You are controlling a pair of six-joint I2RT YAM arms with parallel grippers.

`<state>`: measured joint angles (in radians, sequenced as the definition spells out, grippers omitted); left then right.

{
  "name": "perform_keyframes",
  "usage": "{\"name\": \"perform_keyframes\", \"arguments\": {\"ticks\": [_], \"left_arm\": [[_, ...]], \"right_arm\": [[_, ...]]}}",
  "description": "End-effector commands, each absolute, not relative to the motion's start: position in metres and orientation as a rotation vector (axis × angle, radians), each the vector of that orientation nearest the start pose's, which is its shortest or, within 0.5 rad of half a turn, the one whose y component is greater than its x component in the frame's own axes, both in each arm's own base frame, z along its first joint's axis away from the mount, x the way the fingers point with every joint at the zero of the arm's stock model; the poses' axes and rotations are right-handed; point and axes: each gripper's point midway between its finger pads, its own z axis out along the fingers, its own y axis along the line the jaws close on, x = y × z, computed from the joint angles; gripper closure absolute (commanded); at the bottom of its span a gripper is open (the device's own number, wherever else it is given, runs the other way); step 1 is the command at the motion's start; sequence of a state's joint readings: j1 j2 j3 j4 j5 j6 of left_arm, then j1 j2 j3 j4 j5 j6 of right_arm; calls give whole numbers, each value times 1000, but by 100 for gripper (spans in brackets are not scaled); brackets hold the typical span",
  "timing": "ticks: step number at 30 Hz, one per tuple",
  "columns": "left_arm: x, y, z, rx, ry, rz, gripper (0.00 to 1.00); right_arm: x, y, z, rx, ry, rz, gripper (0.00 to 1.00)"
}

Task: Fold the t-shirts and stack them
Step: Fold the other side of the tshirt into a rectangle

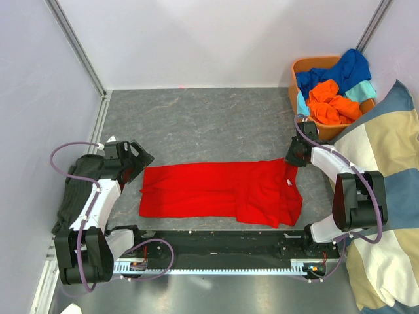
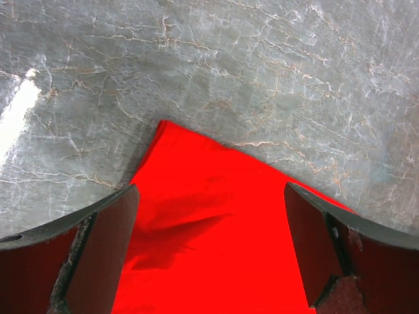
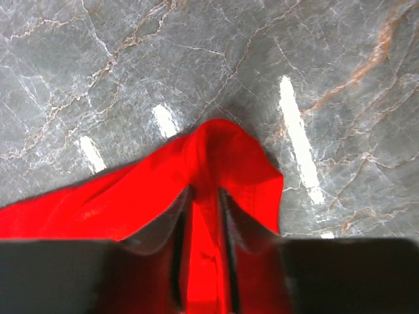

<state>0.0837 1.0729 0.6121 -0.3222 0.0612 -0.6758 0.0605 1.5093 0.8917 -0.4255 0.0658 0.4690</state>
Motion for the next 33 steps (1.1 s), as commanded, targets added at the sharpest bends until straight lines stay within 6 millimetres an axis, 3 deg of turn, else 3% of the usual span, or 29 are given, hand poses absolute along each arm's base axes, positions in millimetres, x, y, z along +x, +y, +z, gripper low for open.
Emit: {"name": "perform_keyframes", "arguments": {"ticks": [1, 5, 11, 19, 21, 25, 33], "left_arm": [[300, -7, 98, -832, 2192, -337, 0], [300, -5, 95, -839, 2198, -325, 0], [303, -3, 91, -847, 2214, -303, 0], [303, -3, 69, -880, 2271, -290, 1], [305, 0, 68, -894, 2257, -271, 3], [306, 6, 64, -923, 2254, -234, 21], [316, 11, 58, -959, 2248, -208, 25]], "right_arm": [[355, 27, 65, 562, 2481, 126, 81], [356, 27, 65, 560, 2477, 129, 100], [356, 27, 65, 556, 2474, 140, 100], [356, 31, 66, 550, 2477, 170, 100], [356, 31, 66, 551, 2476, 175, 100], [357, 33, 67, 548, 2475, 186, 100], [357, 35, 66, 544, 2481, 196, 100]]}}
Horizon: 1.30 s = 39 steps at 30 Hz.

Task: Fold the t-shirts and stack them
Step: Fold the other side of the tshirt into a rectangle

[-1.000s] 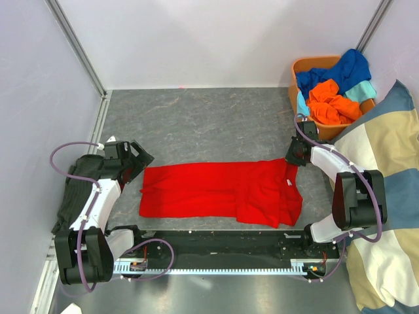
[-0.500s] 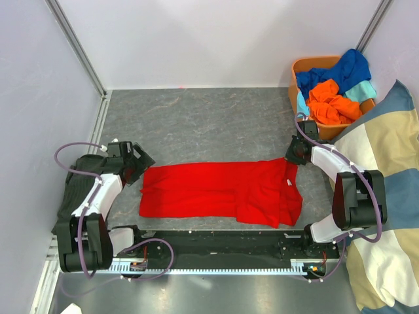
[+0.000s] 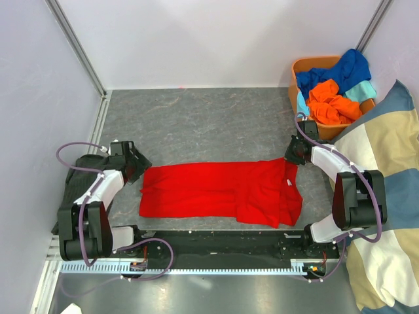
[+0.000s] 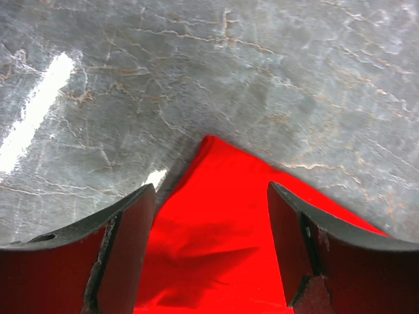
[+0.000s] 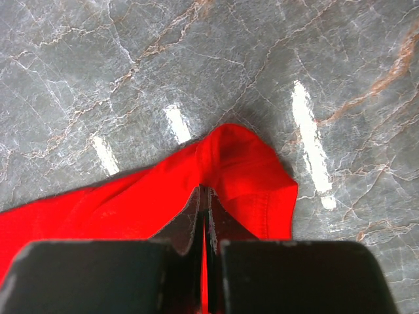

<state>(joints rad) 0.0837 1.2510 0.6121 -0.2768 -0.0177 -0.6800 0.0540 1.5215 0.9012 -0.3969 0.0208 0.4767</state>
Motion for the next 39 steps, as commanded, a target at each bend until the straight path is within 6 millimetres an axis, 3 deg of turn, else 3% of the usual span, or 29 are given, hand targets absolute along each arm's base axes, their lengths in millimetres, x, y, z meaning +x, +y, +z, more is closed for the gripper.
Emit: {"name": "perform_keyframes", "arguments": {"ticks": [1, 9, 23, 24, 28, 29, 31, 32, 39], "left_arm": [[317, 11, 57, -964, 2246, -210, 31], [325, 10, 49, -984, 2245, -216, 48], [334, 12, 35, -1028, 2244, -214, 51], [334, 12, 34, -1030, 2247, -212, 59], [335, 12, 35, -1027, 2245, -212, 61], [335, 12, 36, -1026, 2243, -209, 72], [336, 13, 37, -1025, 2239, -207, 84], [336, 13, 37, -1025, 2239, -207, 97], [339, 15, 39, -1034, 2230, -200, 98]], "right_arm": [[357, 35, 66, 545, 2479, 197, 100], [358, 35, 68, 543, 2475, 201, 100], [357, 35, 66, 538, 2487, 201, 100], [357, 36, 66, 537, 2486, 204, 100], [357, 35, 66, 540, 2487, 201, 100], [358, 36, 66, 540, 2487, 202, 100], [358, 36, 67, 539, 2486, 205, 100], [358, 36, 66, 540, 2487, 202, 100], [360, 35, 70, 541, 2480, 197, 100]]}}
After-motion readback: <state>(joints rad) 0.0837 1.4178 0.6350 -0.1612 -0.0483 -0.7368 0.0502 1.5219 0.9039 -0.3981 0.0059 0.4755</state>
